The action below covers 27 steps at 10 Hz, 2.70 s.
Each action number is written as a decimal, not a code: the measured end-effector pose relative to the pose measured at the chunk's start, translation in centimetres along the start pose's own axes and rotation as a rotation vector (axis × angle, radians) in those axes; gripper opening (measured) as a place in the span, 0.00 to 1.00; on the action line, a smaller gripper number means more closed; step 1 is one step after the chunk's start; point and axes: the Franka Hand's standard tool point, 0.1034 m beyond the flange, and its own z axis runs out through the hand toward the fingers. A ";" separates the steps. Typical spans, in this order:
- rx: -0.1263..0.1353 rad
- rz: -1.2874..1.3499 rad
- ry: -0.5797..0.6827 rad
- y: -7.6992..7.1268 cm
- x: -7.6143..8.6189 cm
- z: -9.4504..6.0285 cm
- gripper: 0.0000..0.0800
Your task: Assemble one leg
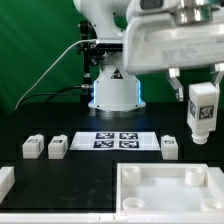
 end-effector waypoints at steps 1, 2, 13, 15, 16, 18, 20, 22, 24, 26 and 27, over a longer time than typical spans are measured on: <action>-0.013 -0.022 0.260 0.5 2.7 0.8 0.36; -0.019 -0.023 0.358 0.5 1.6 1.3 0.36; 0.003 -0.003 0.071 -1.5 -1.9 8.5 0.36; -0.003 -0.010 0.075 -0.9 -2.0 8.6 0.36; -0.005 -0.013 0.087 -0.8 -2.3 9.0 0.36; -0.005 -0.016 0.089 -0.9 -2.8 9.4 0.36; -0.008 -0.016 0.113 -0.9 -2.9 9.7 0.36; -0.034 0.001 0.199 -1.3 -2.8 9.9 0.36; -0.067 0.034 0.198 -1.4 -2.8 9.9 0.36; -0.067 0.033 0.187 -1.4 -2.9 10.0 0.42; -0.066 0.033 0.176 -1.4 -3.1 10.1 0.42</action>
Offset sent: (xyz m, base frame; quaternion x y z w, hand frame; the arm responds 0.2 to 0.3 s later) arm 0.0000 0.0000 0.0000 0.0000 0.0000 0.0000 1.0000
